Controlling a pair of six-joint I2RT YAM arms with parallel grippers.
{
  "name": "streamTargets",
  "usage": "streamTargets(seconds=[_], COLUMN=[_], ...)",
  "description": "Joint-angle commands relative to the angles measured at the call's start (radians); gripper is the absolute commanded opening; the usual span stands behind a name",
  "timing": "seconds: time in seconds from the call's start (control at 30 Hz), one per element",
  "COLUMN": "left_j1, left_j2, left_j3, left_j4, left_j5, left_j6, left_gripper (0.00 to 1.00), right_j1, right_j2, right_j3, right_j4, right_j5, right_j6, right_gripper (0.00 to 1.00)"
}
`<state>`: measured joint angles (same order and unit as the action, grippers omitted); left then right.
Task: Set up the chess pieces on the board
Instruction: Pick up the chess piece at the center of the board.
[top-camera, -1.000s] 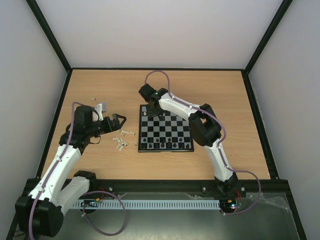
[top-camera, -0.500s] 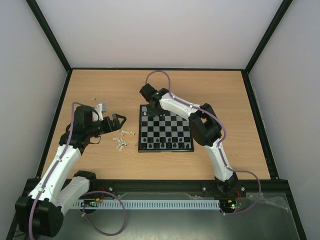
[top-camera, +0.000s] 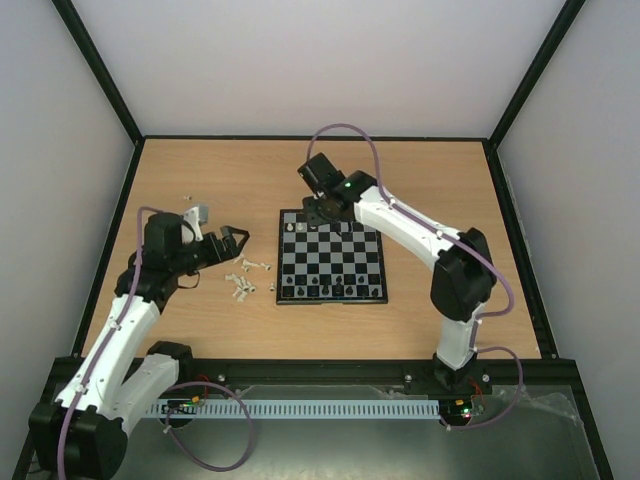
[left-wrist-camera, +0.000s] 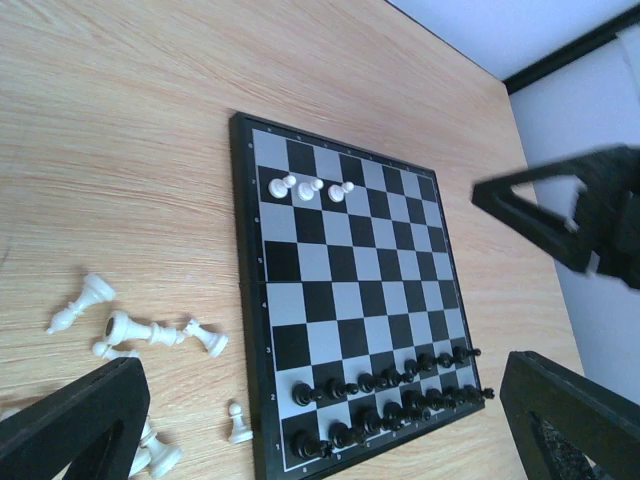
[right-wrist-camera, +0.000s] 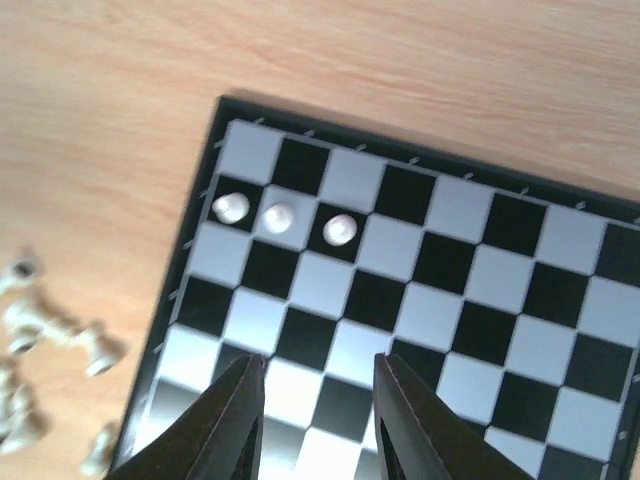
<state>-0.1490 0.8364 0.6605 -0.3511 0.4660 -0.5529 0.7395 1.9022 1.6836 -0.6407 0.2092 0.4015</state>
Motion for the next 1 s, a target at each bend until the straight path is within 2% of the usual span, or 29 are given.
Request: streamTargets(seconds=[0.0, 0.17, 0.37, 0.73, 0.97], left_j1=[0.033, 0.144, 0.283, 0.355, 0.383], left_j2=[-0.031, -0.039, -0.069, -0.122, -0.119], left_j3=[-0.027, -0.085, -0.16, -0.171, -0.182], left_j4=[0.01, 0.027, 0.051, 0.031, 0.039], left_j5=[-0.029, 0.021, 0.101, 0.099, 0.104], left_j6=[-0.061, -0.103, -0.126, -0.14, -0.135], left_gripper=[0.99, 1.0, 0.99, 1.0, 1.0], right_j1=[0.082, 0.181, 0.242, 0.261, 0.261], right_j2=[-0.051, -0.049, 0.006, 0.246, 0.295], right_j3=[-0.087, -0.125, -0.078, 0.254, 0.289], right_j4=[-0.026, 0.007, 0.043, -0.038, -0.034], right_j5=[-0.107, -0.189, -0.254, -0.224, -0.242], right_j6=[-0.004, 0.001, 0.0, -0.06, -0.069], right_gripper=[0.32, 0.3, 0.26, 0.22, 0.22])
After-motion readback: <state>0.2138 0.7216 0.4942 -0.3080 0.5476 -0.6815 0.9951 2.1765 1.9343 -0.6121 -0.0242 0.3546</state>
